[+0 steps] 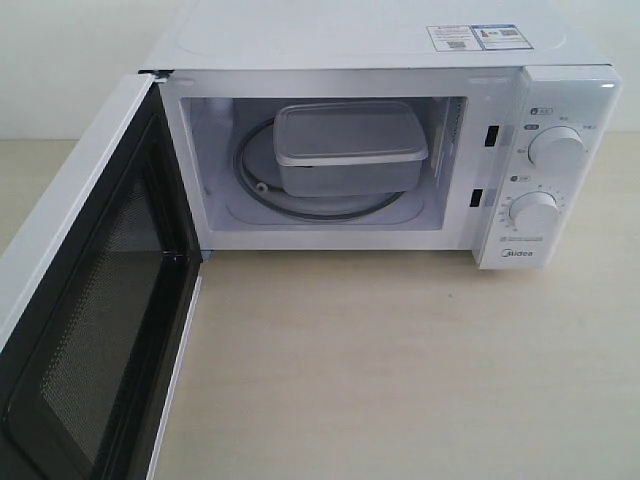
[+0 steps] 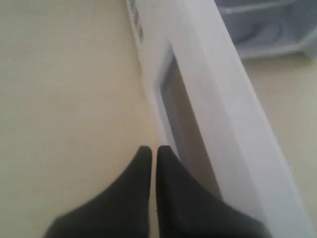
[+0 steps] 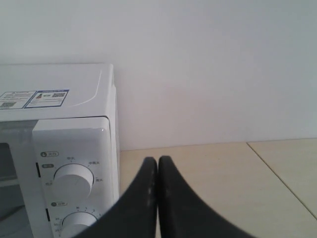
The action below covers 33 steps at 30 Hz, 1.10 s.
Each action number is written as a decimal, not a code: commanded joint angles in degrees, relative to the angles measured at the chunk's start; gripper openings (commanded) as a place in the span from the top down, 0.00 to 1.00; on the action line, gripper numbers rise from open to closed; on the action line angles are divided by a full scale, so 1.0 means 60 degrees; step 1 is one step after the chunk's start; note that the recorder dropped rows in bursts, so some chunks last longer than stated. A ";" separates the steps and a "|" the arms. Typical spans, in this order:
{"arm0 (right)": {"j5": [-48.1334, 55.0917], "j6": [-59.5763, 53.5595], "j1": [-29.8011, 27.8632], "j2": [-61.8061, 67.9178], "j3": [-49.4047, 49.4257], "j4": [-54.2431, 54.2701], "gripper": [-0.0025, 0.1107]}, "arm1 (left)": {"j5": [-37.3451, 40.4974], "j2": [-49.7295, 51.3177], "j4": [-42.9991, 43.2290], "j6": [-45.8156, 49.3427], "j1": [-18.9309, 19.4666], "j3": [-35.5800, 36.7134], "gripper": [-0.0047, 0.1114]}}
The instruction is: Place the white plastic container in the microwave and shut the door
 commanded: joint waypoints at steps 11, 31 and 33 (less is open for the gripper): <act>-0.0182 -0.0026 -0.0009 -0.0066 -0.0049 -0.0187 0.98 | 0.2308 0.2392 -0.2736 0.1670 -0.0002 -0.0352 0.92; 0.0214 0.0058 -0.0009 -0.0066 -0.0049 -0.0488 0.98 | -0.0107 0.4026 -0.3920 0.2513 -0.2341 -0.0506 0.92; 0.0214 0.0058 -0.0009 -0.0066 -0.0049 -0.0488 0.98 | -0.0264 0.4240 -0.3920 0.2513 -0.2515 -0.0721 0.92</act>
